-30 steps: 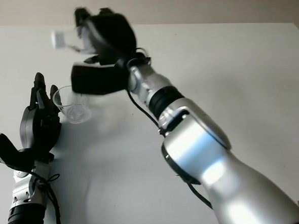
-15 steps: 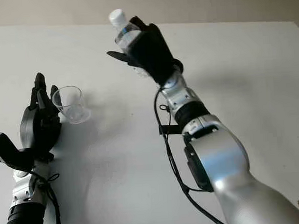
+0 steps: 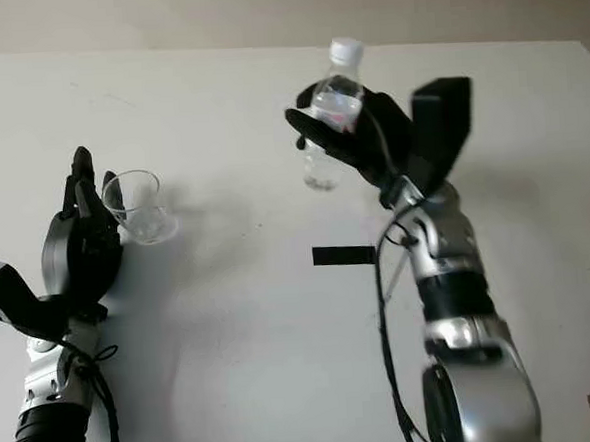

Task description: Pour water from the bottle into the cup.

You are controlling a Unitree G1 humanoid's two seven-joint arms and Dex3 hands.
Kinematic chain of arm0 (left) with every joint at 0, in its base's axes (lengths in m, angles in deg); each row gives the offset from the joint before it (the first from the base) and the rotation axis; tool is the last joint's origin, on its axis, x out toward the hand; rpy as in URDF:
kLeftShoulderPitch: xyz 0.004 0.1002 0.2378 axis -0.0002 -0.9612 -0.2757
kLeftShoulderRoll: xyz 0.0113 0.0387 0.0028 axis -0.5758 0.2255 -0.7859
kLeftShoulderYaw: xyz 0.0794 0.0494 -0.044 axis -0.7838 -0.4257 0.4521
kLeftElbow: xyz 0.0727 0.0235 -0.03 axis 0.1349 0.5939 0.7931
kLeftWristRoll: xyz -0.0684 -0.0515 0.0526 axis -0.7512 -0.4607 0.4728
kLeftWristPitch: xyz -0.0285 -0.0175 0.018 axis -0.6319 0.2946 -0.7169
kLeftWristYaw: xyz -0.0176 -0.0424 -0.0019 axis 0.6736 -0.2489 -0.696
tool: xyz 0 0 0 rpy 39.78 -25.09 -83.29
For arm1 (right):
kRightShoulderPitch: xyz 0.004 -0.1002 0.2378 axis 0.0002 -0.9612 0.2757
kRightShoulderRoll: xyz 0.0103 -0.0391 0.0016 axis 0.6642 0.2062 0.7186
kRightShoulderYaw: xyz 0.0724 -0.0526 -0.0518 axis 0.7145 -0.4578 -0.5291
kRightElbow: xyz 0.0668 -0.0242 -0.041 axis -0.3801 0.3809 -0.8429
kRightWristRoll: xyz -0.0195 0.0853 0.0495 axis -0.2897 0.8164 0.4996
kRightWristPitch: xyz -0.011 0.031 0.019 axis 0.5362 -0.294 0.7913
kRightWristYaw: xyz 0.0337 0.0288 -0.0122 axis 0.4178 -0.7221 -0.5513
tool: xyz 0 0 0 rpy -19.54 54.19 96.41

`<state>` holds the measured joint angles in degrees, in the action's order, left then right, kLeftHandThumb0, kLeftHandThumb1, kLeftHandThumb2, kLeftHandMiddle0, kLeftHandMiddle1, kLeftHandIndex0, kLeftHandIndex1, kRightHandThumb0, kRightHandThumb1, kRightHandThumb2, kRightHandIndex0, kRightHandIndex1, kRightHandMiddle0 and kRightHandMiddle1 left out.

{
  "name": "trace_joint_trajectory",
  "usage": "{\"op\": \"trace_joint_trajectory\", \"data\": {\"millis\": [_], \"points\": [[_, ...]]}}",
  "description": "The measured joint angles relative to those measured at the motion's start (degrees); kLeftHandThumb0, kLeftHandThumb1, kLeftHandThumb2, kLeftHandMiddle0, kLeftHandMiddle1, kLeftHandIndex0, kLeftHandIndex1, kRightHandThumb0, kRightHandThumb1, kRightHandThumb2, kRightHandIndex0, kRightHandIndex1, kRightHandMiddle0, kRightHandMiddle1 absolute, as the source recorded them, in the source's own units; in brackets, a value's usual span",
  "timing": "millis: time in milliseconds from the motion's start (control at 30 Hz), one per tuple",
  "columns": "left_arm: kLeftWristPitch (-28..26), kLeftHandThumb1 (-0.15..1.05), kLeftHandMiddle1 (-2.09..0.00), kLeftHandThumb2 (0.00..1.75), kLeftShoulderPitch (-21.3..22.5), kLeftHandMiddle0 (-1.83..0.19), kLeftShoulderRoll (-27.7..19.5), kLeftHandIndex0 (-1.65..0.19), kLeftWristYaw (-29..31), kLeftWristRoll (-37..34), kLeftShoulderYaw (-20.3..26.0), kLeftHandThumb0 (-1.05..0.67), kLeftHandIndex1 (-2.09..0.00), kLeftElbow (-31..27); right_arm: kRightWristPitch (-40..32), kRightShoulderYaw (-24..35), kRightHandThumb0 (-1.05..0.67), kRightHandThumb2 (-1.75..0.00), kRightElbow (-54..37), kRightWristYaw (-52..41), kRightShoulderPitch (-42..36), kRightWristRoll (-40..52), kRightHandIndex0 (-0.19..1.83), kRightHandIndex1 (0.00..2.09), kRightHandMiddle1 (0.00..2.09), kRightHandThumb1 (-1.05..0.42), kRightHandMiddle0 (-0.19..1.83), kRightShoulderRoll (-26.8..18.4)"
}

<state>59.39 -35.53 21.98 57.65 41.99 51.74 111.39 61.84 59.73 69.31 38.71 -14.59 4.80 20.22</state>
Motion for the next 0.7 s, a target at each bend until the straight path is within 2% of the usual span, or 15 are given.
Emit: {"op": "trace_joint_trajectory", "data": {"millis": [233, 333, 533, 700], "points": [[-0.6, 1.05, 0.00, 0.64, -0.5, 0.19, 0.2, 0.19, 0.7, -0.3, -0.1, -0.87, 0.00, -0.2, 0.6, -1.7, -0.23, -0.23, -6.6, 2.0, -10.1, -2.7, 0.58, 2.09, 2.09, -1.05, 0.14, 0.1], [-0.9, 1.05, 0.00, 0.64, -0.7, 0.19, 0.2, 0.19, 1.1, -0.6, -0.1, -0.87, 0.00, -0.4, 3.3, -3.4, -0.24, -0.25, -8.3, 3.3, -13.1, -4.9, 0.48, 2.09, 2.09, -1.05, 0.04, 0.8], [-1.3, 1.05, 0.00, 0.64, -1.1, 0.19, 0.2, 0.19, 1.4, -0.8, -0.1, -0.87, 0.00, -1.1, 7.1, -6.5, -0.25, -0.28, -10.0, 4.1, -15.5, -8.4, 0.62, 2.09, 2.09, -1.05, -0.01, 1.3], [-2.3, 1.05, 0.00, 0.64, -1.5, 0.19, 0.2, 0.19, 1.4, -0.9, -0.1, -0.87, 0.00, -2.0, 8.2, -8.3, -0.24, -0.31, -9.8, 5.0, -16.2, -11.2, 0.66, 2.09, 2.09, -1.05, -0.03, 1.4]]}}
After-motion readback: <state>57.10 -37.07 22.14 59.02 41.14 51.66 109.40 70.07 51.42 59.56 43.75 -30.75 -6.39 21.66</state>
